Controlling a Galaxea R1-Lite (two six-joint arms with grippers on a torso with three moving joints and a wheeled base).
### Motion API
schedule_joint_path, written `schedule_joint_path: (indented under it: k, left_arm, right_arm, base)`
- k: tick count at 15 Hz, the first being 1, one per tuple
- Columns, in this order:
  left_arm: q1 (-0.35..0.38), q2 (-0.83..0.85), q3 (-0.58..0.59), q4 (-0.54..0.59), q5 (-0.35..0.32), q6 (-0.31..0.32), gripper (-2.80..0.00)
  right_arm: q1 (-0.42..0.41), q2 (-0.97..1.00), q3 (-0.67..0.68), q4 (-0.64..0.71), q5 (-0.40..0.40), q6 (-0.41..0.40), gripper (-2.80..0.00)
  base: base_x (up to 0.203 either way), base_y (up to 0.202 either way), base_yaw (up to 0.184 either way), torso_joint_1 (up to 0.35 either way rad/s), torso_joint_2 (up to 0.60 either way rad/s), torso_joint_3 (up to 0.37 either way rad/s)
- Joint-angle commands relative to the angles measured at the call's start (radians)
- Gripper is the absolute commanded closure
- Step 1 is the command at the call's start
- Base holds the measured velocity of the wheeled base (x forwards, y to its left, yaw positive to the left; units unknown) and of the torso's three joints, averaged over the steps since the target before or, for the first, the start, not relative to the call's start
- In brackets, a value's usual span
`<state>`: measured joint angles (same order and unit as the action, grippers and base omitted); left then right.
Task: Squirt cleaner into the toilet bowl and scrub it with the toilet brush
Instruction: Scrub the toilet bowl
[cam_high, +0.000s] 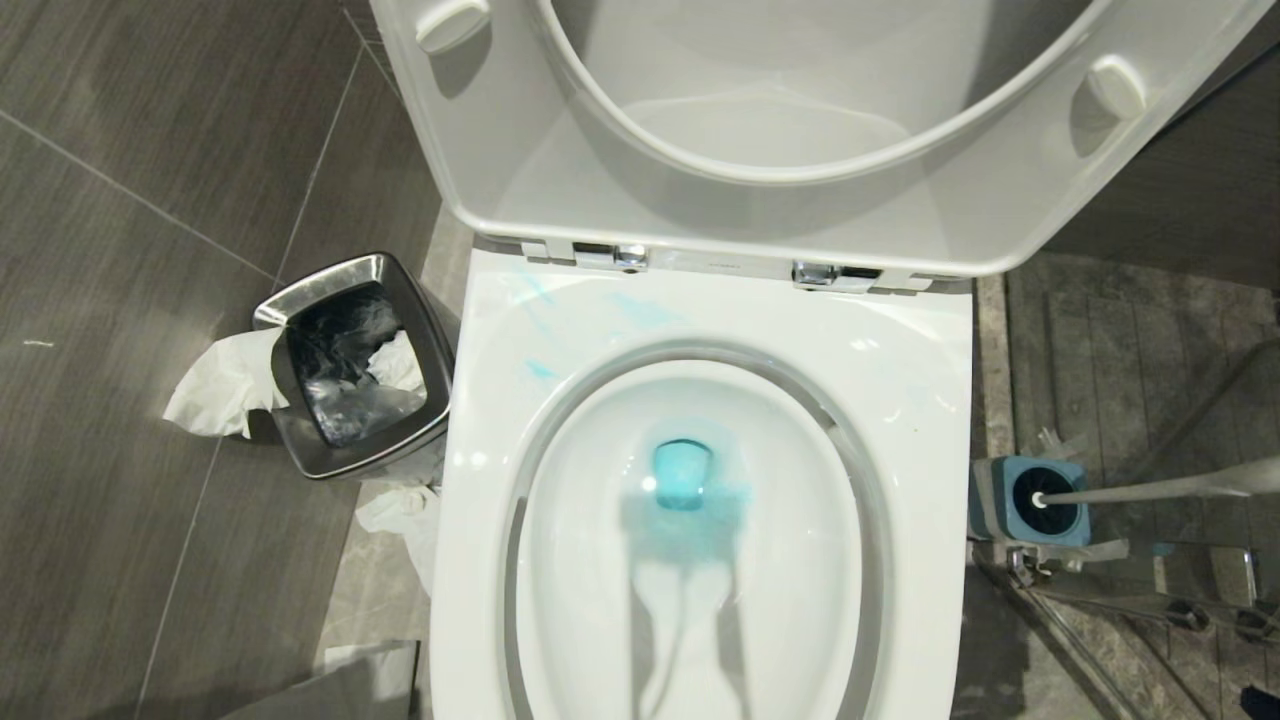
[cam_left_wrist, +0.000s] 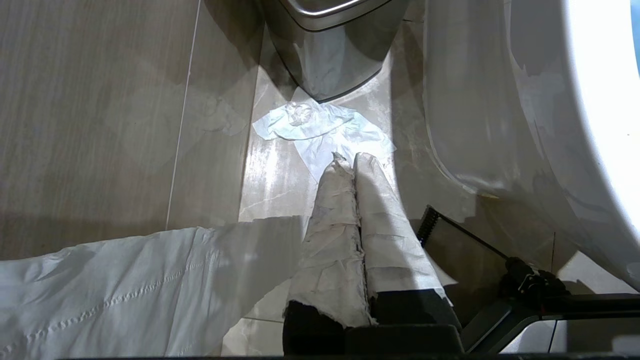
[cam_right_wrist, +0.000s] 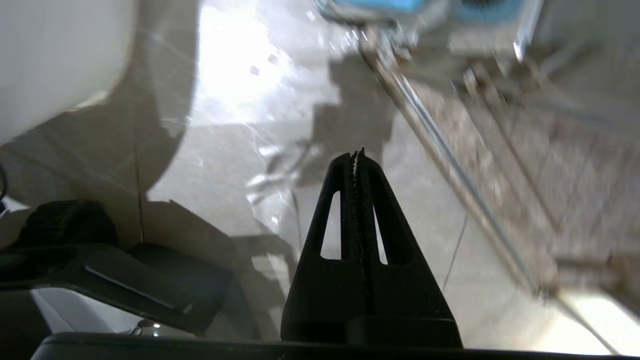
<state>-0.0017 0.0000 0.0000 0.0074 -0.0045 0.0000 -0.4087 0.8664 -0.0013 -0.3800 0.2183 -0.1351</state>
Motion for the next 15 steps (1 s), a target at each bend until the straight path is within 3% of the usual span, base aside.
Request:
schedule_joint_path:
  k: [1, 9, 10, 11, 15]
  left_arm:
    - [0.000, 0.002, 0.003, 0.000, 0.000, 0.000, 0.00]
    - [0.000, 0.002, 0.003, 0.000, 0.000, 0.000, 0.00]
    - [0.000, 0.002, 0.003, 0.000, 0.000, 0.000, 0.00]
    - [0.000, 0.002, 0.003, 0.000, 0.000, 0.000, 0.00]
    - [0.000, 0.002, 0.003, 0.000, 0.000, 0.000, 0.00]
  right_arm:
    - [0.001, 0.064, 0.000, 0.000, -0.017, 0.017, 0.00]
    - [0.001, 0.232, 0.000, -0.106, -0.017, 0.057, 0.00]
    - [0.001, 0.242, 0.000, -0.131, -0.018, 0.054, -0.73]
    - [0.001, 0.246, 0.000, -0.143, -0.019, 0.051, -2.80]
    - [0.002, 0.246, 0.000, -0.166, -0.017, 0.041, -2.80]
  base:
    - [0.000, 0.000, 0.000, 0.000, 0.00, 0.000]
    - [0.000, 0.000, 0.000, 0.000, 0.00, 0.000]
    - [0.000, 0.000, 0.000, 0.000, 0.00, 0.000]
    - [0.000, 0.000, 0.000, 0.000, 0.00, 0.000]
    - [0.000, 0.000, 0.000, 0.000, 0.00, 0.000]
